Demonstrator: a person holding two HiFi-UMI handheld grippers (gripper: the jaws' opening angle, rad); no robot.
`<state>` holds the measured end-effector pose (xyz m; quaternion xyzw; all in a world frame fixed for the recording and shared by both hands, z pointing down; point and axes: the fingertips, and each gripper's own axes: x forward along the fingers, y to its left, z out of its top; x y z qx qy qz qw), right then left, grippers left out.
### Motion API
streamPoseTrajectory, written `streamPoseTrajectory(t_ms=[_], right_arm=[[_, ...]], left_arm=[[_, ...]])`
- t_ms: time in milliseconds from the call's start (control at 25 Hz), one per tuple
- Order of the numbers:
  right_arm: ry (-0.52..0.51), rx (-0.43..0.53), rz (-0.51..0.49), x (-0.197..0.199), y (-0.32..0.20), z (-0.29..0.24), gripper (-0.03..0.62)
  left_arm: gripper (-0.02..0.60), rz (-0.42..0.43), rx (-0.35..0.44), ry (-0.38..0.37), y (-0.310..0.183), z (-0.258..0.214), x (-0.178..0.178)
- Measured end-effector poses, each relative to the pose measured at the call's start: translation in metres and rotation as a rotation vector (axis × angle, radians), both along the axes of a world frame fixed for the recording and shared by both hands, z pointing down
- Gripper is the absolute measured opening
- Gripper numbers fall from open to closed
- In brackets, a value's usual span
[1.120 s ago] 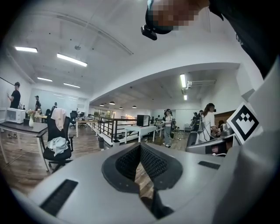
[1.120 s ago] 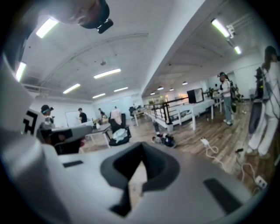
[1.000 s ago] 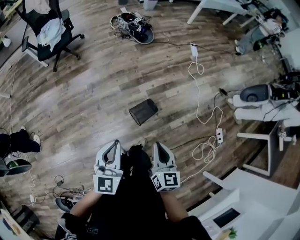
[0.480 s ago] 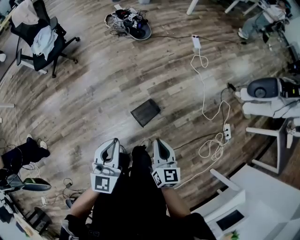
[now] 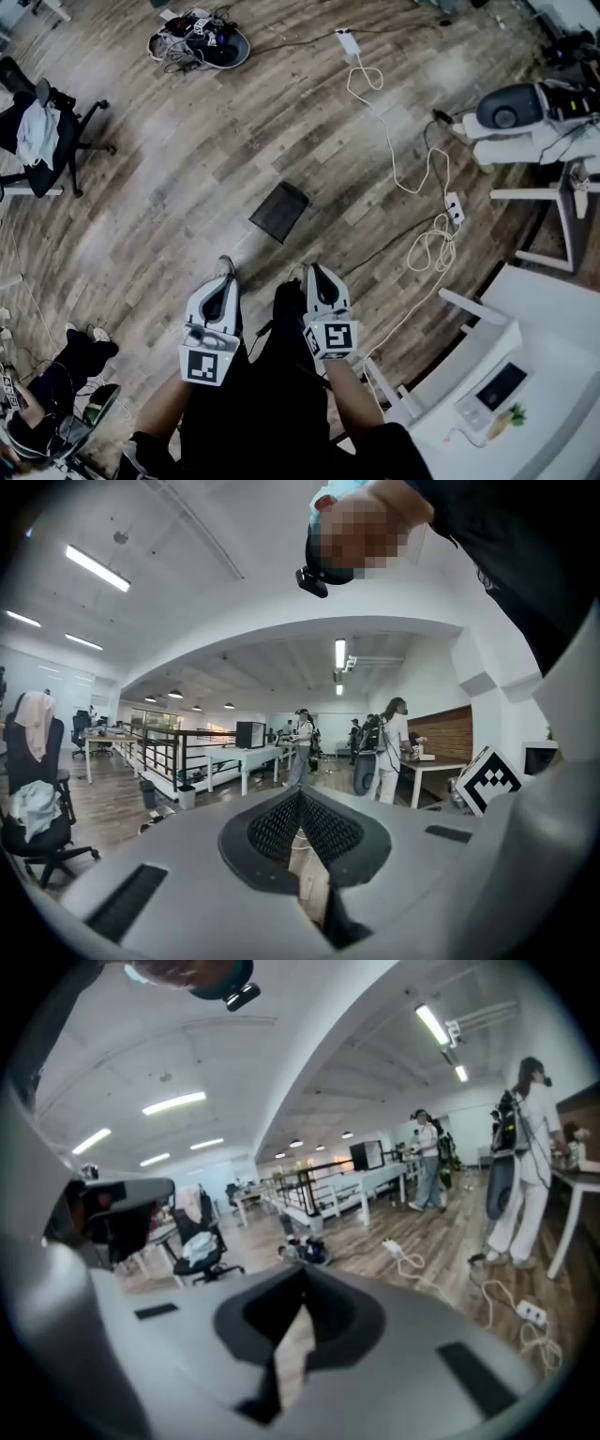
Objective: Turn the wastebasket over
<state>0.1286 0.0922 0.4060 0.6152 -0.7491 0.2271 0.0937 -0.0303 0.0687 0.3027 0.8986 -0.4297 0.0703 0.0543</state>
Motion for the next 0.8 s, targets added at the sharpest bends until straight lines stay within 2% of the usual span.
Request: streamPoseTrajectory(t_ms=[120, 240, 400, 600, 800], right_arm=[[0.018, -0.021, 0.072, -0.004, 0.003, 0.032, 0.032], [0.036, -0.055, 0.104, -0.011, 0.007, 0.067, 0.032], [0.050, -0.124, 0.110, -0.027, 0.014, 0.121, 0.043], [0.083, -0.249, 0.082, -0.047, 0.022, 0.206, 0.115], [0.182, -0.398, -0.005, -0.063, 0.020, 0.298, 0.133]], left_arm=[[0.032, 0.103, -0.013, -0.033, -0.007, 0.026, 0.000], [0.032, 0.158, -0.028, -0.018, -0.010, 0.044, -0.005], [0.032, 0.188, -0.066, 0.018, -0.013, 0.064, -0.014], [0.032, 0.211, -0.081, 0.055, -0.014, 0.087, -0.016], [0.034, 0.183, -0.114, 0.089, -0.023, 0.108, -0.014]])
